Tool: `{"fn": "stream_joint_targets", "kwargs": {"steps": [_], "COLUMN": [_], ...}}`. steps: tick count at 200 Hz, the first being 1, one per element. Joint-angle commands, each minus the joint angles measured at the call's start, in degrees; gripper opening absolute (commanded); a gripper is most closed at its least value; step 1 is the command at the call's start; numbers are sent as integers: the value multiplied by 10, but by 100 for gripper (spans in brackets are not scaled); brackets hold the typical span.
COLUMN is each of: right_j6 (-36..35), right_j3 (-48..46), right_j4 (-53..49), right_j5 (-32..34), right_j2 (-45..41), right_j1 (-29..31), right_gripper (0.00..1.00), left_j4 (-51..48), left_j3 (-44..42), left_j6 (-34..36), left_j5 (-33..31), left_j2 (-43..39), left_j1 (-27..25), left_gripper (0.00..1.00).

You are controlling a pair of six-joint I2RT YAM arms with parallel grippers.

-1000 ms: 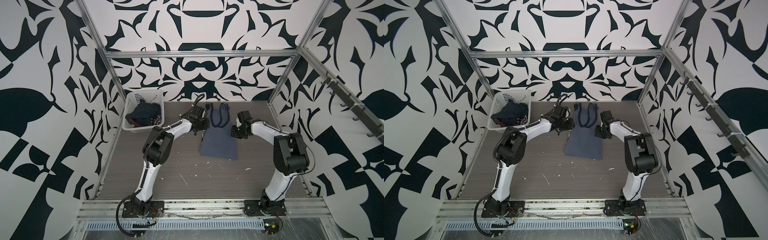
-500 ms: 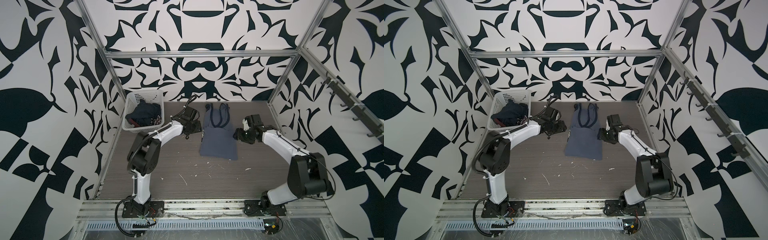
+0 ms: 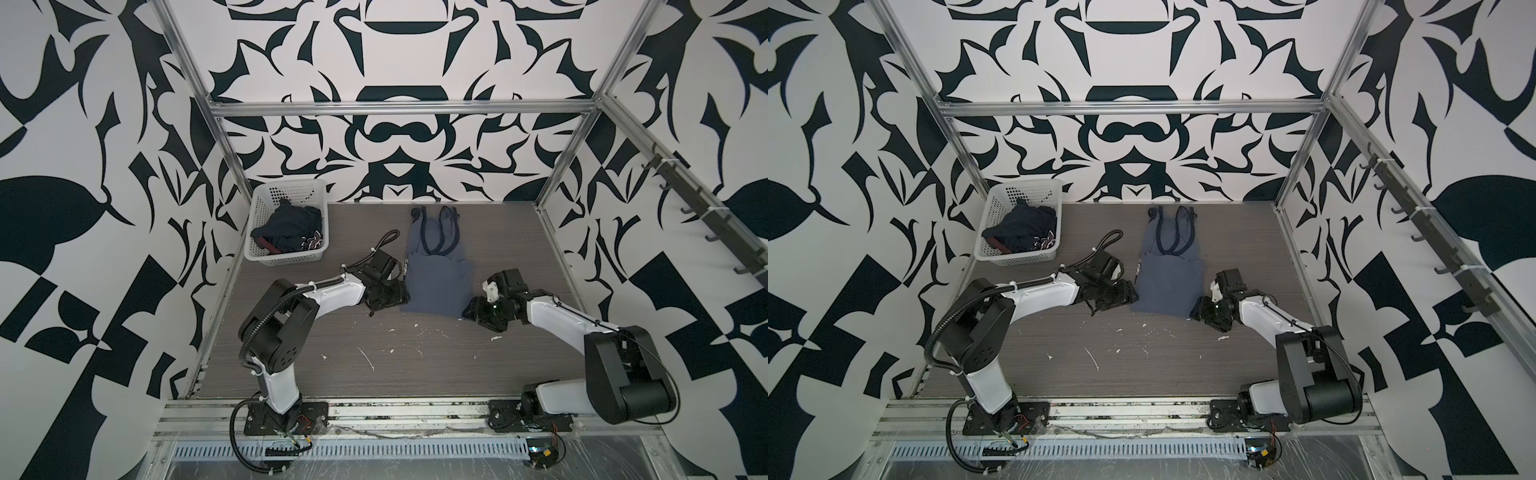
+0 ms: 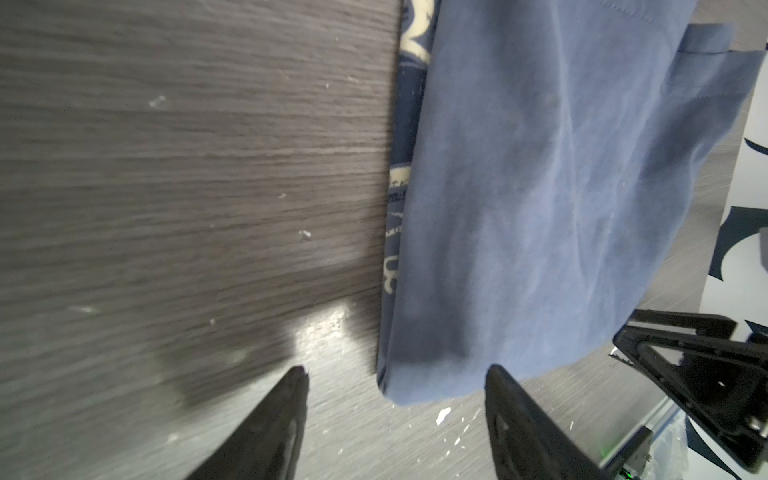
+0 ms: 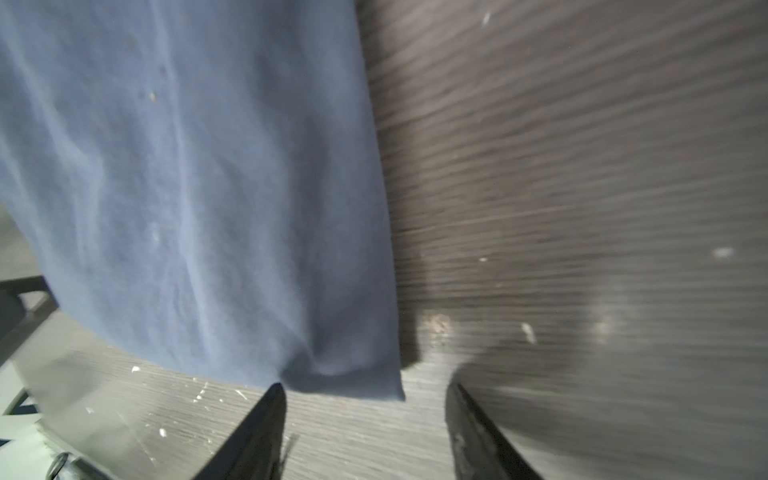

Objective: Fold and stack the tank tops

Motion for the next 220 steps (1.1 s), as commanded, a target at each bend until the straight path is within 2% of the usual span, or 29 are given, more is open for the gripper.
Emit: {"fn": "stream_joint_targets", "kwargs": {"steps": [1, 25, 53, 79, 96, 116, 142, 177, 199, 220], "right_j6": [25, 27, 21, 12, 9, 17, 27, 38, 31, 10], "right_j3": [-6, -6, 6, 30, 46, 56, 67, 132, 210, 279], "right_j4": [47, 62, 53, 9, -31, -88, -165, -274, -311, -303], "right_j5": [-12, -1, 27, 60, 85, 103, 118, 95, 87, 89], "right_j2": [13, 37, 44, 22, -2, -53, -145, -240, -240, -191], "right_j1": [13, 23, 31, 59, 83, 101, 118, 123, 124, 123], "right_gripper": [57, 45, 28, 13, 7, 1, 0, 0, 0, 0], "left_j4": [34, 35, 40, 42, 42, 28, -4, -30, -29, -35], "left_j3": [-5, 0, 5, 8, -1, -17, -44, -74, -62, -23], "left_j6": [-22, -28, -32, -38, -40, -42, -48, -87, -105, -93], "left_j5": [20, 20, 24, 27, 11, -19, -71, -131, -155, -185], "left_j2": [24, 45, 59, 52, 23, -29, -117, -261, -327, -329], "left_j1": [-6, -13, -13, -16, -24, -40, -75, -121, -124, -121], "left_gripper": [69, 63, 49, 29, 12, 0, 0, 0, 0, 0]}}
